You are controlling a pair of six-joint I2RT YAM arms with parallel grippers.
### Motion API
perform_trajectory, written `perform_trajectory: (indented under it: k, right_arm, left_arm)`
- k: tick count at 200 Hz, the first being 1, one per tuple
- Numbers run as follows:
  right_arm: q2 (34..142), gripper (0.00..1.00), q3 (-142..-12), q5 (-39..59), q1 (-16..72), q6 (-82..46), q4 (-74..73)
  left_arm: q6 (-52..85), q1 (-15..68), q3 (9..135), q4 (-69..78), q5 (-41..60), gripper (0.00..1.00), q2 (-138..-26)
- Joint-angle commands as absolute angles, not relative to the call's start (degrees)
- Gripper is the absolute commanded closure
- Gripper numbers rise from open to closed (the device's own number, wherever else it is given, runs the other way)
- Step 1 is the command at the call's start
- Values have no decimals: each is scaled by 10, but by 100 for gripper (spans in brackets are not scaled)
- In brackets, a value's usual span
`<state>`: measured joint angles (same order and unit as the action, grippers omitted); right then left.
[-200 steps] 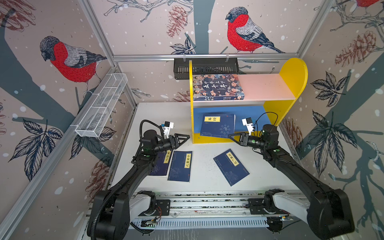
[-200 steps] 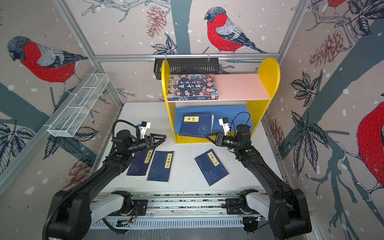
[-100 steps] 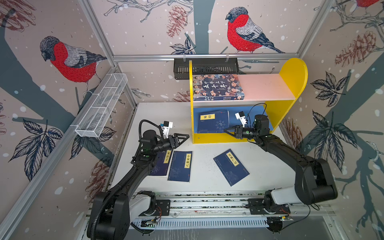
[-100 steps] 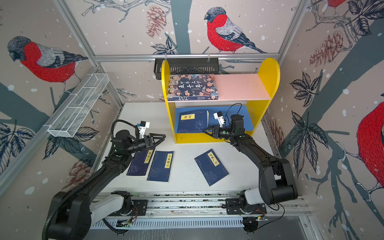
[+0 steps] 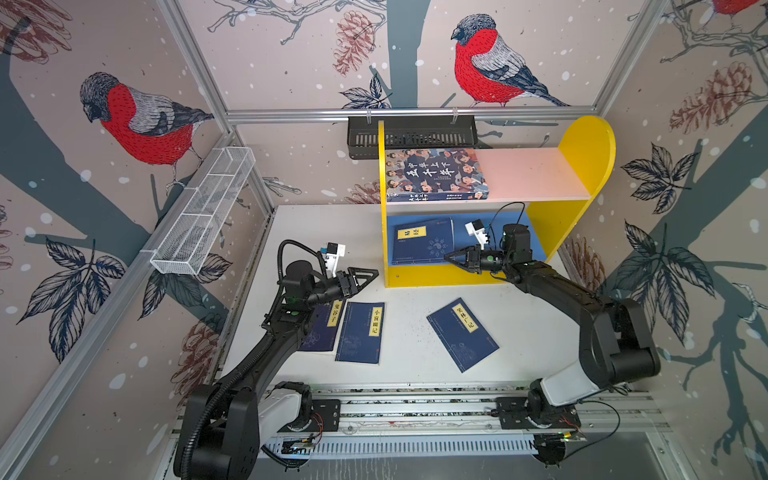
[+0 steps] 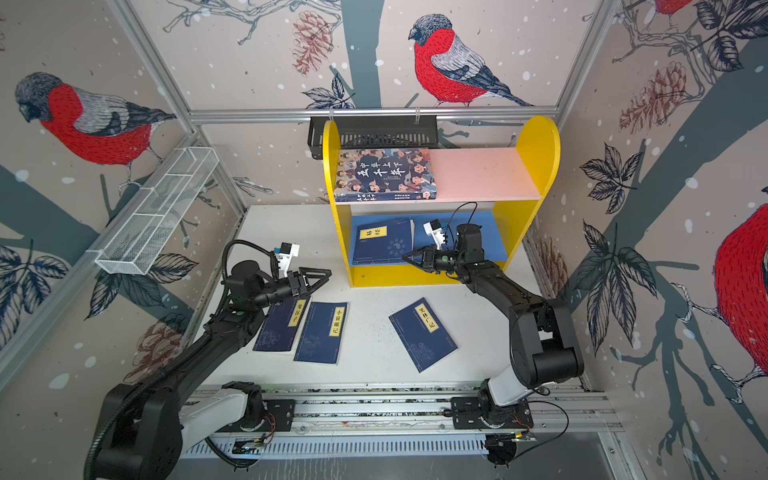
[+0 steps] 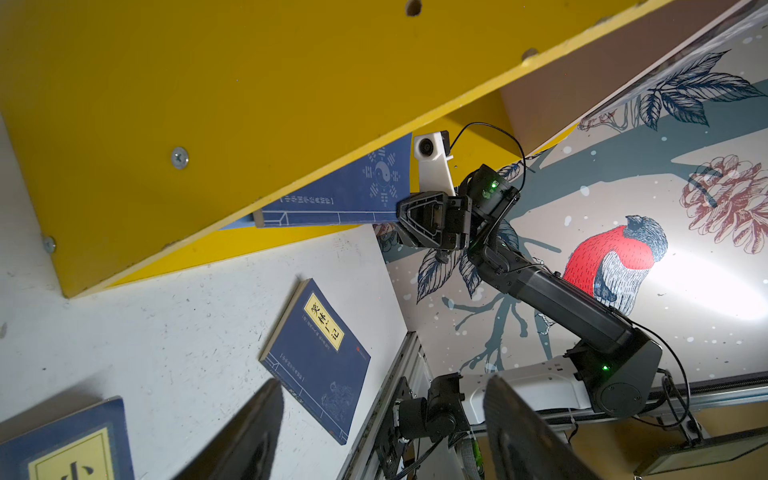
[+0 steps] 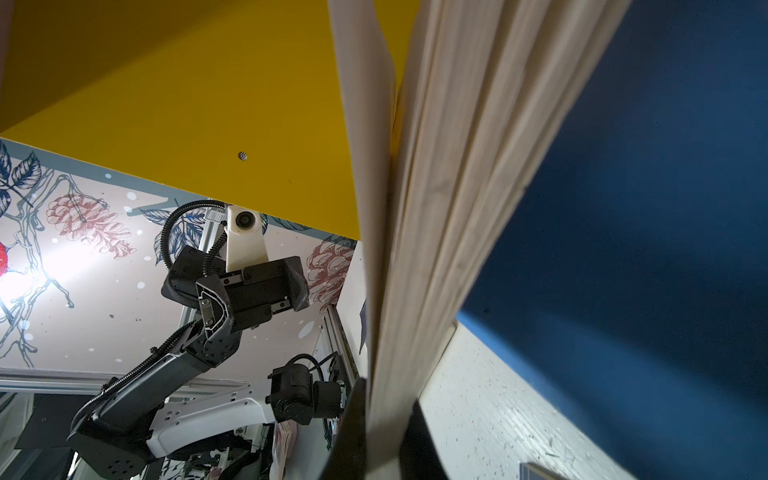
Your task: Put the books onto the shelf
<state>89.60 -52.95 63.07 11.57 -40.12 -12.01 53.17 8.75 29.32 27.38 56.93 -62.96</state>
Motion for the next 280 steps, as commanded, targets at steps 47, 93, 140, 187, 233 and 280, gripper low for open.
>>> perform_trajectory:
  k: [47, 93, 140, 187, 233, 280]
  right_arm:
    - [920, 93, -556, 633, 115, -354, -78]
    - [923, 94, -549, 631, 115, -399, -129]
    - [934, 90, -562, 624, 114, -382, -98]
    - [933, 78, -555, 600, 114, -408, -116]
    - [929, 58, -559, 550, 115, -405, -76]
    - [913, 36, -571, 496, 118, -378, -9]
  left_arm:
    - [524, 86, 288, 276, 567, 23, -626]
    - [523, 86, 289, 273, 566, 23, -624]
    - [521, 86, 288, 272, 564, 23, -622]
    - [519, 86, 287, 269, 563, 23, -620]
    - [505, 86, 290, 251, 554, 23, -618]
    - [443, 86, 318, 181, 520, 23, -617]
